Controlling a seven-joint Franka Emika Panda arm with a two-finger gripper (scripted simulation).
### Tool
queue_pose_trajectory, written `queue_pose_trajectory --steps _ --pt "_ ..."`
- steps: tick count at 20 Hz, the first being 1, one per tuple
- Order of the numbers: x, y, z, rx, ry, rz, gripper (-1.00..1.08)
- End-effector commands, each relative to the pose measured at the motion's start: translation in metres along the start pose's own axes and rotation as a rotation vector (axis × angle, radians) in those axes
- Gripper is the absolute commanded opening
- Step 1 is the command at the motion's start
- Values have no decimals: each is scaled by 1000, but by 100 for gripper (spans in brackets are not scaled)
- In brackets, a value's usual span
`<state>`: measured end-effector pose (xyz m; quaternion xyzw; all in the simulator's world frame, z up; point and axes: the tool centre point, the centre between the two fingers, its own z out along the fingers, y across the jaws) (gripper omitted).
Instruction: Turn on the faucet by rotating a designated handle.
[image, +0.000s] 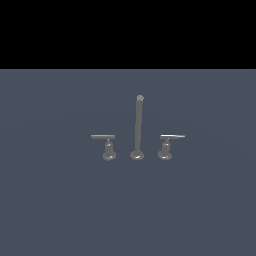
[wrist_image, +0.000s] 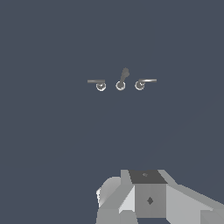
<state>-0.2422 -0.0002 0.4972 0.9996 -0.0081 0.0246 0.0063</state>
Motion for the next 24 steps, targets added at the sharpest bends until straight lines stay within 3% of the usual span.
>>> queue_pose_trajectory --steps 1,12,24 --pt "0 0 0 0 0 0 -100" --pt "16 -3 23 -1 -3 85 -100" --pt "69 -3 100 -5 -12 365 -100"
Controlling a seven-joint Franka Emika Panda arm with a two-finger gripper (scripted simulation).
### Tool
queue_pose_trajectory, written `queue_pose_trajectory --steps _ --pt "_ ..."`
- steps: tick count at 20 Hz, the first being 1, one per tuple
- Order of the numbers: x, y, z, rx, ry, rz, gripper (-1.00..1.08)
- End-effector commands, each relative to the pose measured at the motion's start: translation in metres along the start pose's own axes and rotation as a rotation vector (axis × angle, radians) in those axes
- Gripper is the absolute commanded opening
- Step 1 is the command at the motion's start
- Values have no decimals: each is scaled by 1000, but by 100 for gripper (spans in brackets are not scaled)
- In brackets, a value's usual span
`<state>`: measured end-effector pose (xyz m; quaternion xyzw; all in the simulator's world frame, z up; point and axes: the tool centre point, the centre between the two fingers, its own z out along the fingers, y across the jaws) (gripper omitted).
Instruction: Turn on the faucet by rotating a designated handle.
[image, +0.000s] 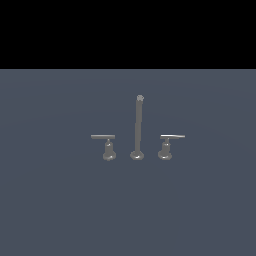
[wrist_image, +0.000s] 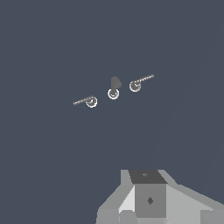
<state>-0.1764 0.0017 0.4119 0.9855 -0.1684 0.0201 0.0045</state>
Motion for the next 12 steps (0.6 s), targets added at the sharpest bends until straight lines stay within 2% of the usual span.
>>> queue_pose_trajectory --steps 1,12 --pt "13 -3 20 -1 -2 72 -100" --pt "74 -3 106 -5 -12 384 -100"
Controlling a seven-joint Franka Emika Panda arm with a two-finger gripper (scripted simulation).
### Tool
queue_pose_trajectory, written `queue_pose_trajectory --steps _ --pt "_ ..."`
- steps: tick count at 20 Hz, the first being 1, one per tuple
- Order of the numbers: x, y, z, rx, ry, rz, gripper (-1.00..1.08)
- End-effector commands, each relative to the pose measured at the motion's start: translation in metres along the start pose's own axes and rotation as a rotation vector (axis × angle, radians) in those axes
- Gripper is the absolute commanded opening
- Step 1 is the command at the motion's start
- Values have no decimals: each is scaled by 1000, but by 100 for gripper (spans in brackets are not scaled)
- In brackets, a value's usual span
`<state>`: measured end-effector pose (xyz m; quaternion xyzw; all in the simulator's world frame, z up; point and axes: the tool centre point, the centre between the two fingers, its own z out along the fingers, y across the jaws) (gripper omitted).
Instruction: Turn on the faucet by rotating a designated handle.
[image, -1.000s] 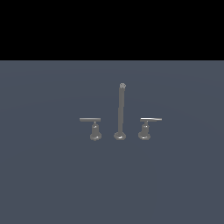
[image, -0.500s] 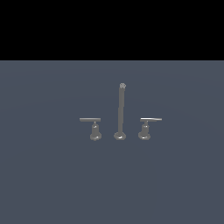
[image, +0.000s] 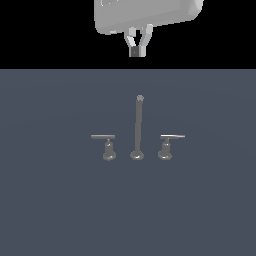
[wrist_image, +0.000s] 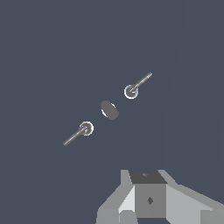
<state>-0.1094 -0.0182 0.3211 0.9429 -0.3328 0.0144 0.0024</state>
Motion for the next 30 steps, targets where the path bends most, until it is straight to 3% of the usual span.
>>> queue_pose_trajectory --steps 1,13,30 --pt "14 -3 19 0 -2 72 -100" --pt "80 -1 110 -7 -11 403 -100" --pt "157 33 220 -18 -21 816 -100"
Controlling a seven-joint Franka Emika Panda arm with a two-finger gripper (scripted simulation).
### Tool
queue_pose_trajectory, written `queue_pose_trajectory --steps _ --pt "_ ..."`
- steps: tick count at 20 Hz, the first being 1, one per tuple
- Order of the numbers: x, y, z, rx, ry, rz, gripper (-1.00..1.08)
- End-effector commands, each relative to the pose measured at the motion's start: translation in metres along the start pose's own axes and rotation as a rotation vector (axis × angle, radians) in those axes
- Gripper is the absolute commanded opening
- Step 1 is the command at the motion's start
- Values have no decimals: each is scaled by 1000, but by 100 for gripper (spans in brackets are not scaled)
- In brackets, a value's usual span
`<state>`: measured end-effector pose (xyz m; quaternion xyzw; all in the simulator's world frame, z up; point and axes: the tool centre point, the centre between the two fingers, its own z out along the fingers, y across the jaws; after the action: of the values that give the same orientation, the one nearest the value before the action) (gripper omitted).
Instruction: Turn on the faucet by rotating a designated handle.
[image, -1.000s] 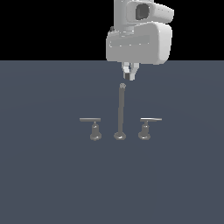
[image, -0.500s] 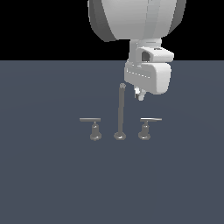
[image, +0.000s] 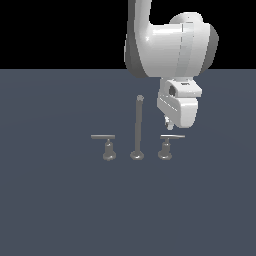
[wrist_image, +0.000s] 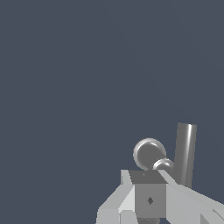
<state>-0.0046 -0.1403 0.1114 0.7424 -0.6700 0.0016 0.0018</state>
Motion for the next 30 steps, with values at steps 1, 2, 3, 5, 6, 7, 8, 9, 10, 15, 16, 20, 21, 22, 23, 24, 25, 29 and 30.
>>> queue_pose_trajectory --steps 1,2,3,5,6,7,8,9,10,15,16,20,21,22,23,24,25,29,30 --pt "8 -2 10 0 -1 39 -100" --pt "10 -2 13 0 -1 51 -100" --pt "13 -3 15 0 -2 61 -100" --pt "16 -3 19 0 -3 77 -100" --pt "17 -3 21 0 -3 82 -100" --pt "18 -4 21 0 -4 86 -100" --pt "18 -4 22 0 -4 89 -100" --pt "18 -4 22 0 -4 89 -100" --pt "18 -4 22 0 -4 89 -100" --pt "22 4 22 0 -4 89 -100" --pt "24 8 22 0 -4 89 -100" --pt "31 23 22 0 -5 89 -100" --pt "33 27 22 0 -5 89 -100" --pt "35 30 22 0 -5 89 -100" --pt "35 30 22 0 -5 89 -100" --pt "29 21 22 8 -4 80 -100" --pt "29 25 22 8 -4 81 -100" --pt "27 39 22 5 -4 84 -100" --pt "26 42 22 5 -4 84 -100"
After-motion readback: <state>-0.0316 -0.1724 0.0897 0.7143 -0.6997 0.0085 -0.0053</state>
